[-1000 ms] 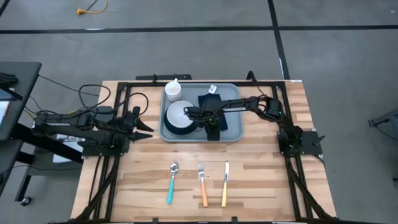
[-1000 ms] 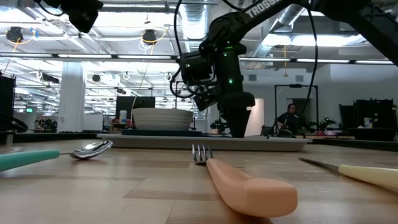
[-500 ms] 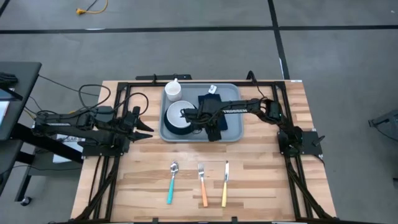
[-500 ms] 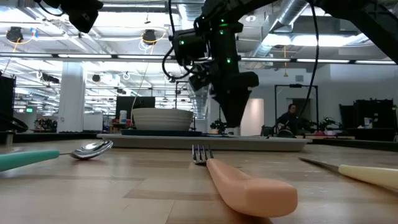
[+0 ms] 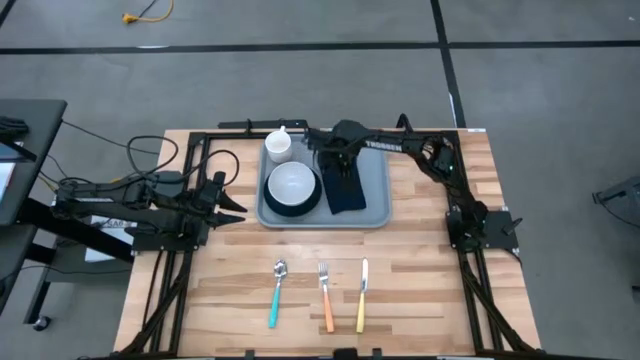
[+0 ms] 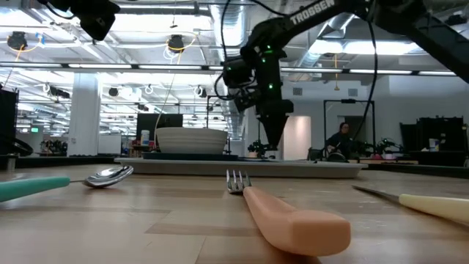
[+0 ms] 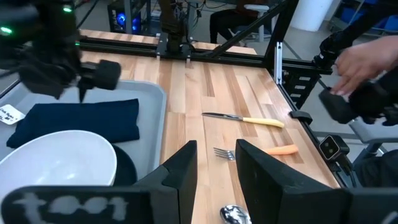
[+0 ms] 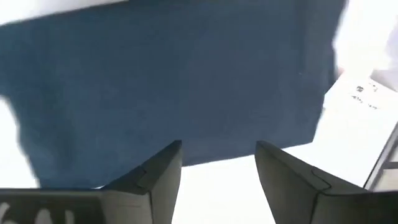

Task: Set up tray
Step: Put the dark blue napkin on the gray serving tray to the right of the black plate, then put the orange fork on the dark blue napkin

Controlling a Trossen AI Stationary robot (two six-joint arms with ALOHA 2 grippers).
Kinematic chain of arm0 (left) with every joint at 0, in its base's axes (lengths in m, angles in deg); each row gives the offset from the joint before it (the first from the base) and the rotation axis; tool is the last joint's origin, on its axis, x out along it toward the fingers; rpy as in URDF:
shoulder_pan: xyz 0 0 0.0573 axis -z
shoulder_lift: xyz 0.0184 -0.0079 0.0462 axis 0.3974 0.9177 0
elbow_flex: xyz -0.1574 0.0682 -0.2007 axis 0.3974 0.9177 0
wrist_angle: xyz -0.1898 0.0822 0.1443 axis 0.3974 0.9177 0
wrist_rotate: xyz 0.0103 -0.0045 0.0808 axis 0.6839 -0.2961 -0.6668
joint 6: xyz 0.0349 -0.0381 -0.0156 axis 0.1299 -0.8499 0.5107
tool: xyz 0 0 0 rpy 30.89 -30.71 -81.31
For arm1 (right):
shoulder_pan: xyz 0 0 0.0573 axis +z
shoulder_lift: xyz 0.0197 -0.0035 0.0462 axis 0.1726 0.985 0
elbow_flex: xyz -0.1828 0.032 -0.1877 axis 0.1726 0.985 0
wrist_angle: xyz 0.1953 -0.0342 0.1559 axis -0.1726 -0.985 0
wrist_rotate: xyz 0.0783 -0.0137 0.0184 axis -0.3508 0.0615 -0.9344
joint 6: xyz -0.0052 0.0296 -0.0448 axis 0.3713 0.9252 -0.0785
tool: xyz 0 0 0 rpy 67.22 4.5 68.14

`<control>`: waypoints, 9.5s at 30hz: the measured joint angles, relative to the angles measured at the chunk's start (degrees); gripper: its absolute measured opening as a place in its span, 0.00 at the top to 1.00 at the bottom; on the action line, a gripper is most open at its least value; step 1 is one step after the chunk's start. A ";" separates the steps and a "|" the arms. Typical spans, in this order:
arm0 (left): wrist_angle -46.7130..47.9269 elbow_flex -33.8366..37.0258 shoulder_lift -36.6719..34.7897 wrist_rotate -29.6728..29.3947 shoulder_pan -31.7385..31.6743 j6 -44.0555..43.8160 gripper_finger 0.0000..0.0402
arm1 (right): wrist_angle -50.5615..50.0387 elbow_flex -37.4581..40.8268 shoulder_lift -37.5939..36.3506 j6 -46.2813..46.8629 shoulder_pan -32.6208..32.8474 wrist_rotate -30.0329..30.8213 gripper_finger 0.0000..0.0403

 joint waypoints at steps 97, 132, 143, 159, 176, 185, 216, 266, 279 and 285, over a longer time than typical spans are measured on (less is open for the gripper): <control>-0.02 0.00 0.01 -0.42 0.00 -0.31 0.76 | -3.84 12.32 -18.51 26.80 12.19 -11.47 0.54; -22.47 6.11 11.14 -5.65 -0.09 13.97 0.76 | 35.72 27.08 -26.08 82.37 43.35 -0.24 0.64; -19.27 1.51 2.57 -30.61 -0.13 25.46 0.76 | 35.12 27.08 -26.03 91.69 36.17 -9.94 0.61; -19.84 1.51 -4.10 -30.13 -0.13 28.30 0.76 | 34.72 27.08 -25.99 88.17 34.79 -15.93 0.66; -22.69 1.51 -2.93 -2.57 -0.11 31.64 0.76 | 35.03 27.01 -18.75 92.37 35.14 -21.48 0.69; -22.01 1.51 -3.43 3.63 -0.11 26.81 0.76 | 35.50 24.16 -15.52 101.75 36.80 -19.88 0.69; -16.86 6.45 -24.87 29.54 -0.09 2.83 0.76 | 37.56 24.11 -11.85 121.50 45.64 -3.37 0.69; -15.39 6.43 -27.39 28.30 -0.09 3.58 0.76 | 31.16 18.40 -0.09 113.65 41.47 -16.32 0.78; -15.39 6.42 -27.39 28.38 -0.09 3.58 0.76 | 25.72 18.40 -0.17 113.53 40.58 -16.33 0.91; -15.39 6.40 -27.39 28.37 -0.09 3.58 0.76 | 25.67 18.40 -0.24 113.61 40.56 -15.94 0.97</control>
